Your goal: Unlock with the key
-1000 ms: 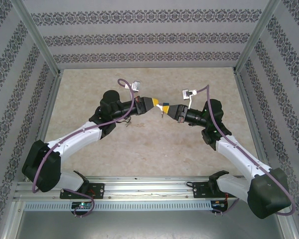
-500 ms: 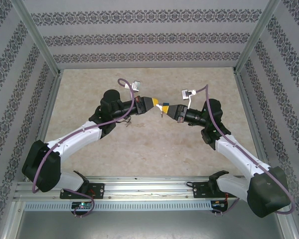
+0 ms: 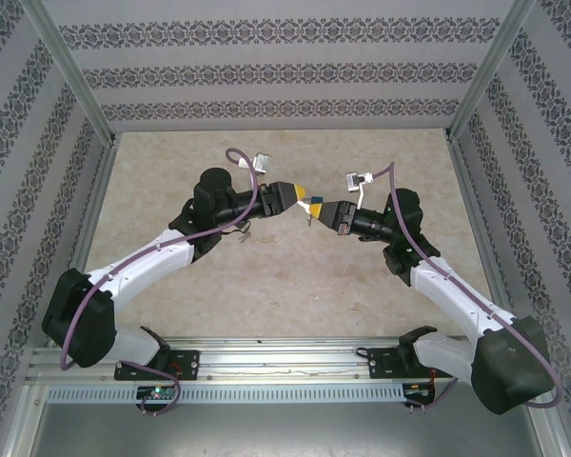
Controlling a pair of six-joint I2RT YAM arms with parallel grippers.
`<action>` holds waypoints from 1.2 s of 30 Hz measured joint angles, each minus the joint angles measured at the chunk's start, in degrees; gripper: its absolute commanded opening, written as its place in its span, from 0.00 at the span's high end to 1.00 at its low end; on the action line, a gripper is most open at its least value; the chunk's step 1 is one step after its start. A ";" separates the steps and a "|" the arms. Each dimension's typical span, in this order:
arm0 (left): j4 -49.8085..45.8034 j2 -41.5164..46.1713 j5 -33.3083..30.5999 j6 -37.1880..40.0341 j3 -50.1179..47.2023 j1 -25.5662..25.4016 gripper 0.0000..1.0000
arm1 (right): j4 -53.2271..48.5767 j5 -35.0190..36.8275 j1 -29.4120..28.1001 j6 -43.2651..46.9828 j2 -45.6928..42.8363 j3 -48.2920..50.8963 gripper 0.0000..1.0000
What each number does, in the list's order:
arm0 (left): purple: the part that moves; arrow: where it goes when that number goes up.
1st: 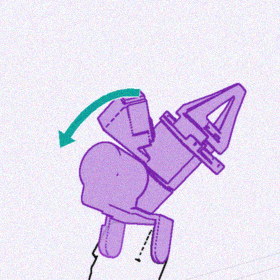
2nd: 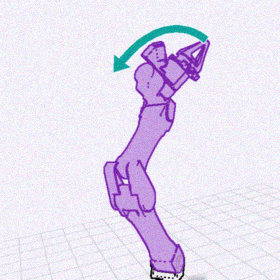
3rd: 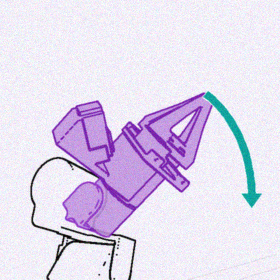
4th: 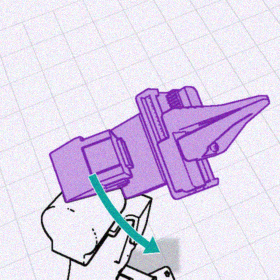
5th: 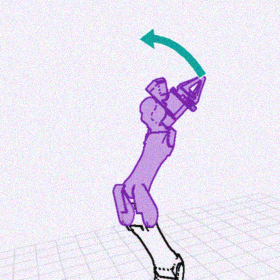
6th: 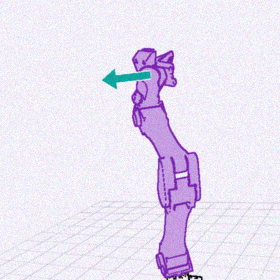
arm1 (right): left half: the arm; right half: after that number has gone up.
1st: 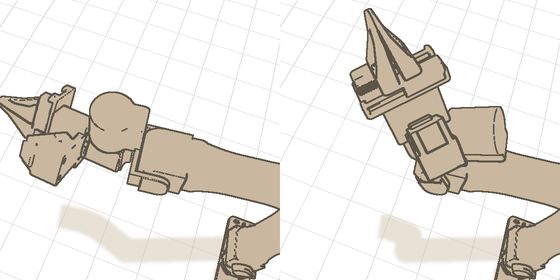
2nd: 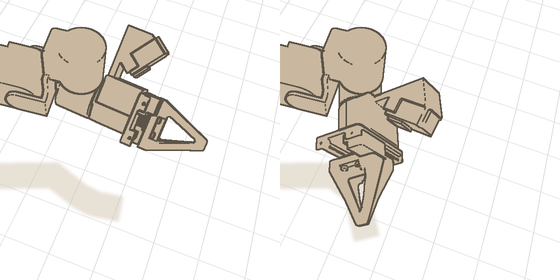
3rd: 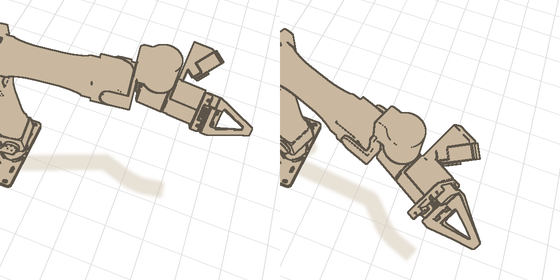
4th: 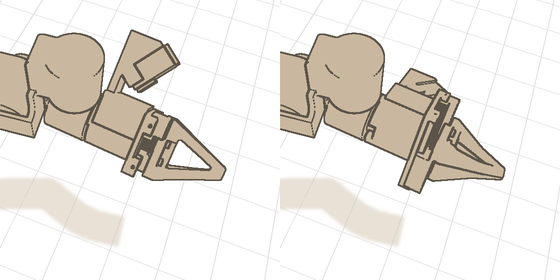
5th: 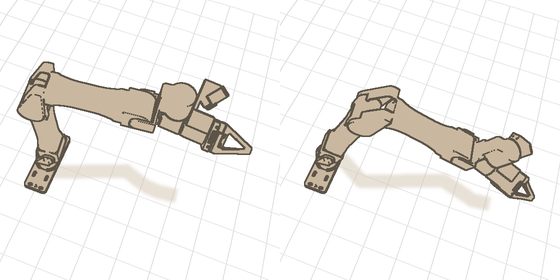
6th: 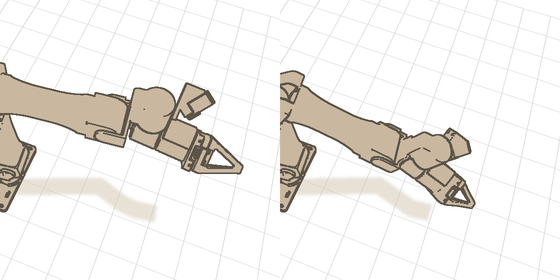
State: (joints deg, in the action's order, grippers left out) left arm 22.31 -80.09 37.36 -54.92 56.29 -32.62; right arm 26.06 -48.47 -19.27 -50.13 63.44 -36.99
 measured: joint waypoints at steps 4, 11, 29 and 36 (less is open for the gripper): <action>-8.59 -0.37 -4.02 1.81 3.04 0.00 0.41 | -5.01 2.56 2.95 1.62 -1.53 0.00 1.00; -26.32 -10.60 -11.61 4.63 15.26 0.00 0.39 | -17.79 10.60 8.33 6.49 -7.19 0.57 1.00; -41.90 -49.55 -16.28 10.12 53.55 -1.14 0.33 | -34.16 18.82 14.69 12.07 -17.27 5.38 1.00; -49.66 -63.82 -17.77 15.15 76.56 -1.14 0.31 | -38.16 19.67 16.20 14.27 -19.30 5.46 1.00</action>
State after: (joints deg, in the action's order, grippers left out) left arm -27.35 -143.92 19.59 -39.77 132.86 -33.76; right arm -12.10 -28.80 -3.07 -35.86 44.14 -31.53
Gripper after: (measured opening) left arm 0.686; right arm 0.058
